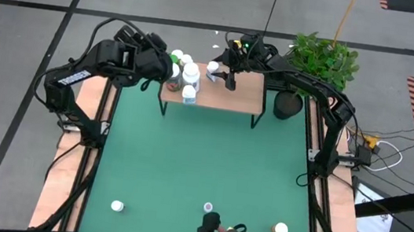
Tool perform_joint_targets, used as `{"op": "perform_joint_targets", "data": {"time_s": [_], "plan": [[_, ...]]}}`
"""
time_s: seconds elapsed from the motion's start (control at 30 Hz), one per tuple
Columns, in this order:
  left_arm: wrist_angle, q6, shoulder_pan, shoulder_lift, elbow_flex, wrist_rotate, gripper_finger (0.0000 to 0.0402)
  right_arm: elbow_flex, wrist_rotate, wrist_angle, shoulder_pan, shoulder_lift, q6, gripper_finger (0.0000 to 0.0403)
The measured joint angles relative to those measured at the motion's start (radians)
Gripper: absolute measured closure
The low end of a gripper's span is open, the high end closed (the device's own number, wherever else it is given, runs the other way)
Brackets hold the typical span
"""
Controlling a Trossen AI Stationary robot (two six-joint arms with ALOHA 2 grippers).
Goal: Pick and place medicine bottles onto shelf by color
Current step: Put the blue bottle on the shelf, then adjust the blue bottle on the shelf
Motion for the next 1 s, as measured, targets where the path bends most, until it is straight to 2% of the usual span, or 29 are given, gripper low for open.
{"op": "perform_joint_targets", "data": {"time_s": [0.27, 0.47, 0.57, 0.67, 0.8, 1.0], "plan": [[0.103, 0.133, 0.015, 0.000, 0.000, 0.000, 0.0165, -0.001, 0.004, -0.008, 0.001, -0.082, 0.044, 0.0156], [0.093, 0.129, -0.077, -0.008, 0.000, 0.000, 0.0165, -0.001, 0.006, -0.096, 0.043, -0.210, 0.115, 0.0156], [0.027, 0.033, -0.165, -0.010, 0.000, -0.001, 0.0165, -0.008, 0.060, -0.152, 0.103, -0.271, 0.147, 0.0156], [-0.036, -0.103, -0.275, -0.011, -0.037, -0.003, 0.0165, -0.072, 0.154, -0.145, 0.186, -0.340, 0.159, 0.0156], [-0.029, -0.259, -0.443, -0.030, -0.192, -0.002, 0.0165, -0.221, 0.263, -0.073, 0.302, -0.430, 0.208, 0.0156], [-0.006, -0.554, -0.667, -0.032, -0.446, -0.005, 0.0165, -0.517, 0.403, 0.153, 0.470, -0.575, 0.303, 0.0156]]}}
